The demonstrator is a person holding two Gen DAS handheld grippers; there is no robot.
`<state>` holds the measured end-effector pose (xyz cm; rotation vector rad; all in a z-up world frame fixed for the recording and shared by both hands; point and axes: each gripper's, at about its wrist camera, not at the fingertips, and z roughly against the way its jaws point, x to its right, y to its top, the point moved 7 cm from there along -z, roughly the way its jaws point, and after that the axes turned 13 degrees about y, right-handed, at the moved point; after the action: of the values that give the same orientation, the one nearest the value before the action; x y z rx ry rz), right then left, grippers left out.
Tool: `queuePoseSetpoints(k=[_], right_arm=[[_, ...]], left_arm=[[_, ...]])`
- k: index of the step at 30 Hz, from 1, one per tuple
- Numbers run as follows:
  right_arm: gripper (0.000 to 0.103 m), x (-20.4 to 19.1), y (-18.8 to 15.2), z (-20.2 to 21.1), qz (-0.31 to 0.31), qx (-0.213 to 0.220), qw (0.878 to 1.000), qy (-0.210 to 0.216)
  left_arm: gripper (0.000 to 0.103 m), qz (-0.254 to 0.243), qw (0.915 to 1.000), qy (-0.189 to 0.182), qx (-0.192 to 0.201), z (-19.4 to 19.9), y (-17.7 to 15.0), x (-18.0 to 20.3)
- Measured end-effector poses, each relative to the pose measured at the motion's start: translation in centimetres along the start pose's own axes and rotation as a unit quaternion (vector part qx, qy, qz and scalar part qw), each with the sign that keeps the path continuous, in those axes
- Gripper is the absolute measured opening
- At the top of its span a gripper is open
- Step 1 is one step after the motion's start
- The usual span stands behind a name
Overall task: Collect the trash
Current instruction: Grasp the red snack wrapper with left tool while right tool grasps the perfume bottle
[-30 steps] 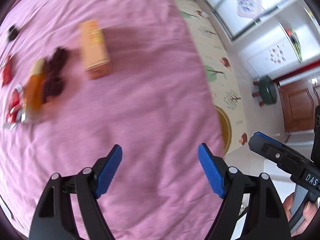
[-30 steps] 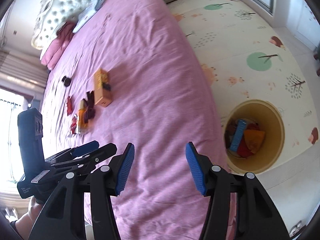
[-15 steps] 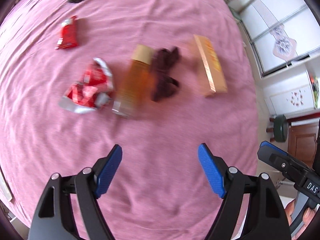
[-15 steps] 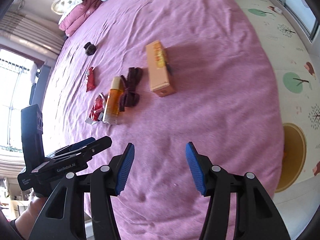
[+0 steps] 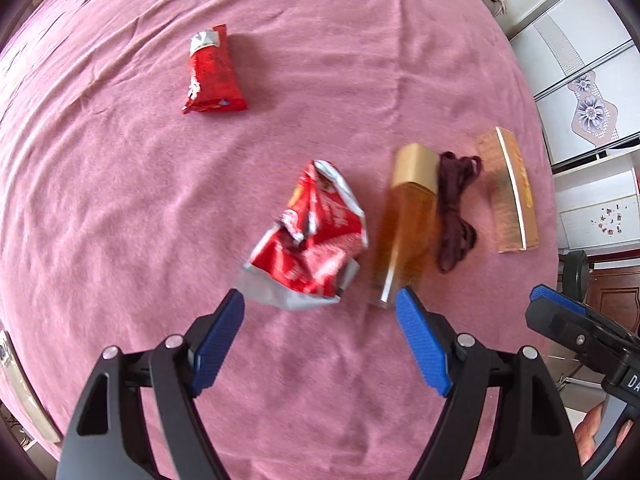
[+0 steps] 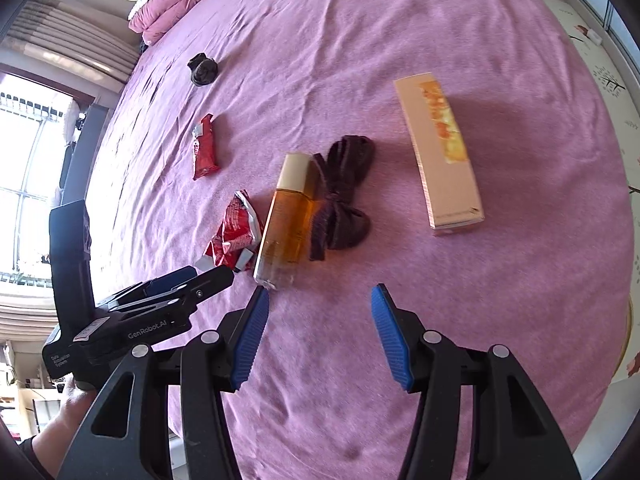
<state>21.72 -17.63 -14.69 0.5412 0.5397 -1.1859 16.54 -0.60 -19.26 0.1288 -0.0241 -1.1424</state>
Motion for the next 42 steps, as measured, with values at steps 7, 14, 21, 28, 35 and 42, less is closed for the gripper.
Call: queuePoseSetpoints(k=[7,14,21,28,35,42], right_arm=[[0.053,-0.7,1.0,-2.3,-0.006,-0.012,1.0,0.0],[0.053,-1.0,1.9,-3.5,-0.003,-0.021,1.0,-0.003],[0.053,-0.7,2.9,-3.8,-0.009,-0.02,1.0,-0.005],[0.053,-1.3,2.8,-4.8,-0.004,-0.031,1.0,0.001],[0.053,-1.9,3.2,-6.8,0.0,-0.045,0.999,-0.01],[0.047,-1.1,4.1,-9.7,-0.009,-0.067,0.996,-0.059]], left_arm=[[0.078,-0.018,0.9997,-0.001,-0.016,-2.6,1.5,-0.9],[0.078,-0.036,0.999,-0.004,-0.025,-4.3,3.2,-0.3],[0.068,-0.082,0.9954,0.03,-0.04,-5.7,4.7,0.5],[0.028,-0.072,0.9966,0.012,-0.039,-5.4,5.8,-1.0],[0.027,-0.061,0.9976,-0.023,-0.023,-4.2,4.8,-3.3],[0.027,-0.049,0.9977,-0.038,-0.027,-4.8,4.9,-3.8]])
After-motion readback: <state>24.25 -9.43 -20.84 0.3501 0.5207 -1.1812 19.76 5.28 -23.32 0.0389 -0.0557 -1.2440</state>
